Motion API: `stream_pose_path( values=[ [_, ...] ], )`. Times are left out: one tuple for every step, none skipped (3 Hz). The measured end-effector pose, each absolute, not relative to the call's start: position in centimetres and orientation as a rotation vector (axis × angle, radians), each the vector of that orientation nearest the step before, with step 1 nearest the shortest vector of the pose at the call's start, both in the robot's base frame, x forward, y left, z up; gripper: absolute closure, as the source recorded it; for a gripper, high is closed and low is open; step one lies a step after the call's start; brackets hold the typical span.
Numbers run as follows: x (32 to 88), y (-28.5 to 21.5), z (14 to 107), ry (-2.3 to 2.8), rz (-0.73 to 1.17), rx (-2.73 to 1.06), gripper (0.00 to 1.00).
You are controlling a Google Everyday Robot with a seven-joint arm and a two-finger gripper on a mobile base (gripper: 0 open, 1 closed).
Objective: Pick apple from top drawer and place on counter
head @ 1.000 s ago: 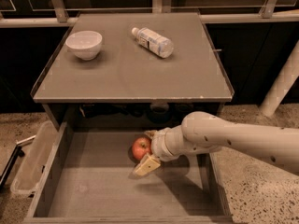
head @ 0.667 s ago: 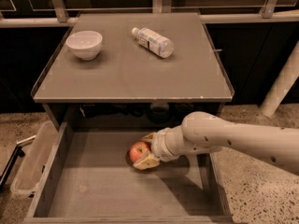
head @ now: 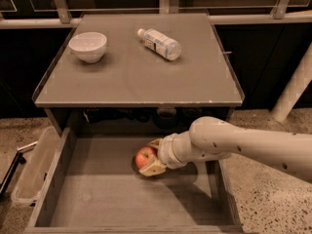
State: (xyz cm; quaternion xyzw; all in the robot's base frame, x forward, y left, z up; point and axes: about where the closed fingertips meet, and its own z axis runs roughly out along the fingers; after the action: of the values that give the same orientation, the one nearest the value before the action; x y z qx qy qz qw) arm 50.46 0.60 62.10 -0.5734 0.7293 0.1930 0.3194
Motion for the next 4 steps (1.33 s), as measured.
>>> stream_pose_path(
  values=[
    [50.5,0.6,62.1,1.917,0.508,-1.508,1.0],
    [49.6,0.2,63.8,1.892,0.535,-1.512,1.0],
    [47.8,-0.7,68.0,1.836,0.533,-1.538,1.0],
    [45.9,-1.8,73.0,1.768,0.497,-1.566,1.0]
  ],
)
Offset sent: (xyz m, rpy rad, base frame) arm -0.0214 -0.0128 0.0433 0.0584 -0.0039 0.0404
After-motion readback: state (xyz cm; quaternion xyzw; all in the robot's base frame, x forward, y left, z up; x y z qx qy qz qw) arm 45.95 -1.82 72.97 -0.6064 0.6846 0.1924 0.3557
